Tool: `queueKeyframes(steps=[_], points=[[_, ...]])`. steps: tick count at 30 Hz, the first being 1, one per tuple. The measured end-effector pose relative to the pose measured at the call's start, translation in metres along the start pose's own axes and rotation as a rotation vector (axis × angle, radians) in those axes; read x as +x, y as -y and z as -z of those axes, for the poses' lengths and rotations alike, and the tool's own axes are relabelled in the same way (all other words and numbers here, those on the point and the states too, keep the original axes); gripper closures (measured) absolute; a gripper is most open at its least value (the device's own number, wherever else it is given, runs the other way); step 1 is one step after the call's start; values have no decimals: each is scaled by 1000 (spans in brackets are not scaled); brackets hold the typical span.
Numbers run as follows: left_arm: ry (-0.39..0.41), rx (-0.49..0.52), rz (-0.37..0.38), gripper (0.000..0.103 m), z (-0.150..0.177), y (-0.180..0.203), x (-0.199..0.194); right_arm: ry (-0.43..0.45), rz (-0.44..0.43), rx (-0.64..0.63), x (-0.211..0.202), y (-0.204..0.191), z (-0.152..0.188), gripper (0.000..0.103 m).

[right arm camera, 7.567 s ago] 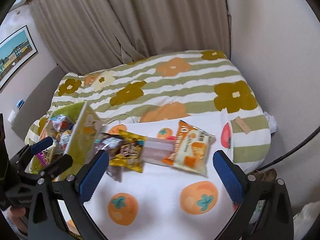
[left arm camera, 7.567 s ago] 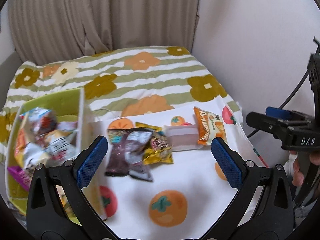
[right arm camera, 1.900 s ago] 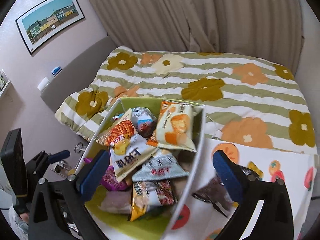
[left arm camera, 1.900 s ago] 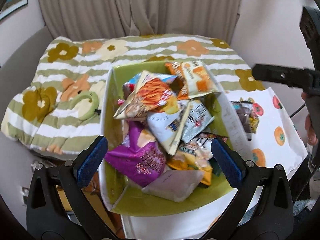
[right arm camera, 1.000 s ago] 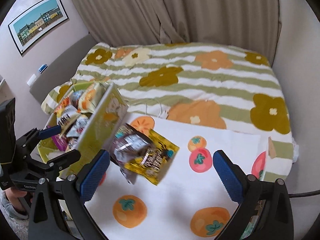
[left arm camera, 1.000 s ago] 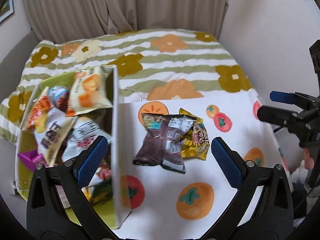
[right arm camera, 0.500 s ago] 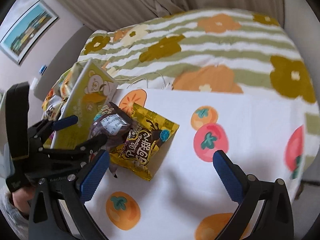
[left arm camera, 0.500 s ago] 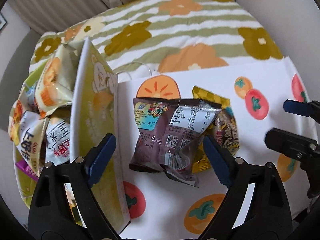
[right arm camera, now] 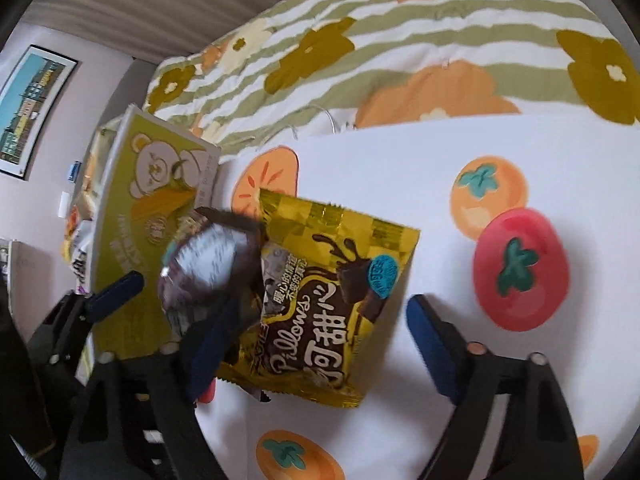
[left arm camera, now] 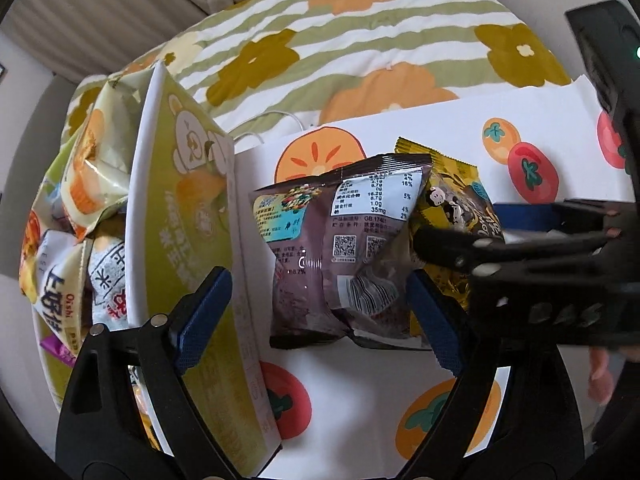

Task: Organize snacks
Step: 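Grasp the brown bag with the left tool while the right tool grasps the gold Pillows bag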

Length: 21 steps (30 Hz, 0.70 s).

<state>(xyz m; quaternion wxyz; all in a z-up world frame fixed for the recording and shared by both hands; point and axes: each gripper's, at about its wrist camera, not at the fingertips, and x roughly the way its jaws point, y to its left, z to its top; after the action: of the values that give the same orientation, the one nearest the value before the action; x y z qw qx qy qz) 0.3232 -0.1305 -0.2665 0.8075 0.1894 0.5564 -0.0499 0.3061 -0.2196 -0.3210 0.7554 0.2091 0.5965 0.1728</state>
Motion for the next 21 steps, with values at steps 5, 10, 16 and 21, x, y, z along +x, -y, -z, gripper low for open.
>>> queueKeyframes(steps=[5,10,16,21], points=[[1,16,-1,15,-3,2,3,-4,18,-7,2,-1,5,55],[5,15,-12,15,-9,5,7,25,73,-23,-13,6,7,58],[-16,62,-103,15,-17,17,20,55,107,-4,-32,24,10,58],[-53,80,-121,15,-15,29,30,68,114,11,-41,31,12,58]])
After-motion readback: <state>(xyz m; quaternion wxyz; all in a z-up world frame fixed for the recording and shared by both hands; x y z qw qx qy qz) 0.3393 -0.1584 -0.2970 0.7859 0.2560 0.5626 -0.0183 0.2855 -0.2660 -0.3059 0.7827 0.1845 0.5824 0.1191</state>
